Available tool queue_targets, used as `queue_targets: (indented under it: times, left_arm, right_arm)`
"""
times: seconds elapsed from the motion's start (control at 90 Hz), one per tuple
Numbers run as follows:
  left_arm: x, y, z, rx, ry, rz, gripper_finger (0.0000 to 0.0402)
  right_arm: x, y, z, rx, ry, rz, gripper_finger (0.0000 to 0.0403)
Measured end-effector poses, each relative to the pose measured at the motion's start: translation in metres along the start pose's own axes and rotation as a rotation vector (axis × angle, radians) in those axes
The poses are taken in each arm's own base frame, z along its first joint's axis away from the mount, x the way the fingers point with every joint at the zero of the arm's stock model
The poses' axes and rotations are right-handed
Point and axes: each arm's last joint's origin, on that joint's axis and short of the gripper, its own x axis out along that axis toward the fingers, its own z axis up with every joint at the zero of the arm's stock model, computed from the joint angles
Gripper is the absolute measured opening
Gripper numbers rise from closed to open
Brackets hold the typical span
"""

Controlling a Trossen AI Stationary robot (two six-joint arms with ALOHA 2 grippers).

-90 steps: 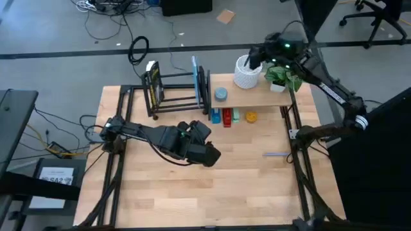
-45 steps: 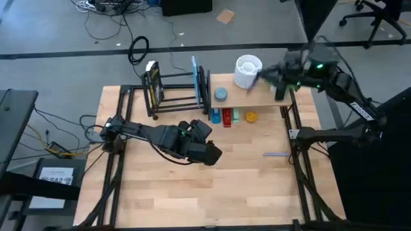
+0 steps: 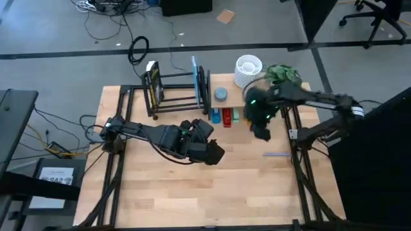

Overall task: Stock shelves
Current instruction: Remove the violet pen from the white pen holder on the shelf

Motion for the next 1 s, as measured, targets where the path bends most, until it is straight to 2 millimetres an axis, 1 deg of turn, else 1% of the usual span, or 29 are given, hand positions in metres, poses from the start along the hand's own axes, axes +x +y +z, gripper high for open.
queue_targets:
  times: [0.089, 0.211, 0.333, 0.444, 0.544, 0.633, 0.811, 1.0]
  left_arm:
    - [0.000, -0.001, 0.001, -0.009, -0.010, -0.006, 0.0177]
    - [0.000, -0.001, 0.001, -0.011, -0.012, -0.006, 0.0177]
    - [0.000, -0.001, 0.001, -0.012, -0.011, -0.006, 0.0177]
    - [0.000, -0.001, 0.001, -0.012, -0.011, -0.006, 0.0177]
    - [0.000, -0.001, 0.001, -0.012, -0.011, -0.006, 0.0177]
    - [0.000, -0.001, 0.001, -0.012, -0.010, -0.005, 0.0177]
    - [0.000, -0.001, 0.001, -0.012, -0.010, -0.005, 0.0177]
    - [0.000, -0.001, 0.001, -0.012, -0.010, -0.006, 0.0177]
  right_arm:
    - [0.027, 0.001, 0.000, -0.048, 0.109, 0.004, 0.0001]
    - [0.064, 0.002, -0.007, -0.098, 0.263, 0.019, 0.0001]
    - [0.092, 0.003, -0.023, -0.104, 0.392, 0.037, 0.0001]
    - [0.110, 0.004, -0.042, -0.109, 0.461, 0.047, 0.0000]
    - [0.120, 0.002, -0.059, -0.106, 0.505, 0.045, 0.0000]
    - [0.127, 0.000, -0.064, -0.108, 0.484, 0.040, 0.0000]
    - [0.128, -0.001, -0.062, -0.114, 0.468, -0.001, 0.0000]
    - [0.130, -0.002, -0.057, -0.125, 0.416, -0.008, 0.0000]
